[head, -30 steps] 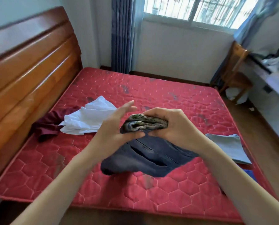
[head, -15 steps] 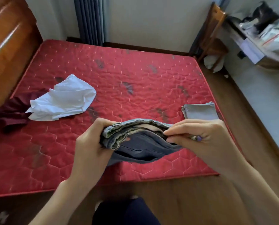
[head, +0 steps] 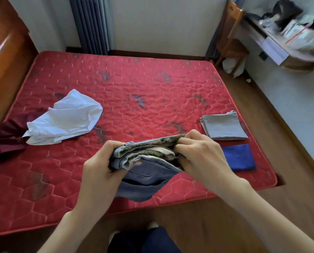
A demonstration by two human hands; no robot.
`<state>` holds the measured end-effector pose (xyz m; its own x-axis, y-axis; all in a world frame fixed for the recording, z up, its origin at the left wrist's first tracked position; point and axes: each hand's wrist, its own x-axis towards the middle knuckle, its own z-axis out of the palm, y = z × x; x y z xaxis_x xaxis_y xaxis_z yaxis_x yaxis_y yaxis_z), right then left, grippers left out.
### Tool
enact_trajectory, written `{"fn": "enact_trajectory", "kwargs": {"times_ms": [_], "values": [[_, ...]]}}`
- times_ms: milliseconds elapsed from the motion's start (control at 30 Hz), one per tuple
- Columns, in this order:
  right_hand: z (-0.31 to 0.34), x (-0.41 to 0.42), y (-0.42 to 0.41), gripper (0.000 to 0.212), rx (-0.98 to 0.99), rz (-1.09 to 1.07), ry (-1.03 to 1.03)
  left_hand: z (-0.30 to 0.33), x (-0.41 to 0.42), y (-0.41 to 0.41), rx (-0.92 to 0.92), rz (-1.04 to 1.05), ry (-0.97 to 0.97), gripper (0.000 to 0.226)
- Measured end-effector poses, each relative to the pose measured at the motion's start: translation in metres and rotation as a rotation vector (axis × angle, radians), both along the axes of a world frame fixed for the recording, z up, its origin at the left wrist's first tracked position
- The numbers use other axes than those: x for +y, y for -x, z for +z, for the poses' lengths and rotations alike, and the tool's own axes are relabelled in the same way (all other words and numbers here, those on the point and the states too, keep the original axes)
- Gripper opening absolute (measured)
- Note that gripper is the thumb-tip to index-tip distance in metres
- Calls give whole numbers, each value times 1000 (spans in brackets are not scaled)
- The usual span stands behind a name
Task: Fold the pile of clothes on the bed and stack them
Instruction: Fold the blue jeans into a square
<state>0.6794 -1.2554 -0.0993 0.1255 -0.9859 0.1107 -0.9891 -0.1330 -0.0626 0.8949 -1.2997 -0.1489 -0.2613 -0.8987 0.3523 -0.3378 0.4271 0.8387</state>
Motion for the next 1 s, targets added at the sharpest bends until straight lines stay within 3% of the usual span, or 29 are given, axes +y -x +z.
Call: {"fn": "enact_trajectory", "kwargs": {"times_ms": [167, 233, 300, 367, 533, 700, 800, 933, 1000], "values": [[35, -12, 1, 11, -96, 124, 515, 35, -23, -17, 181, 118, 89, 28], [35, -19, -5, 9, -125, 110, 489, 36, -26, -18, 140, 89, 116, 27], [27, -22, -5, 9, -109, 94, 434, 24, -21, -13, 109, 90, 6, 33], [32, -28, -1, 11, -109, 103, 504, 14, -19, -11, 165, 108, -77, 31], [59, -38, 7, 8, -172, 136, 594, 30, -30, -11, 271, 44, -63, 26], [68, -54, 22, 6, -174, -30, 394, 50, -35, 9, 191, 30, 36, 23], [82, -61, 27, 4, -292, -28, 368, 69, -42, 25, 211, 42, 72, 27], [109, -61, 11, 41, -447, 166, 424, 103, -58, 38, 226, 41, 169, 29], [123, -67, 0, 58, -343, 229, 401, 120, -62, 41, 239, -2, 219, 22]]}}
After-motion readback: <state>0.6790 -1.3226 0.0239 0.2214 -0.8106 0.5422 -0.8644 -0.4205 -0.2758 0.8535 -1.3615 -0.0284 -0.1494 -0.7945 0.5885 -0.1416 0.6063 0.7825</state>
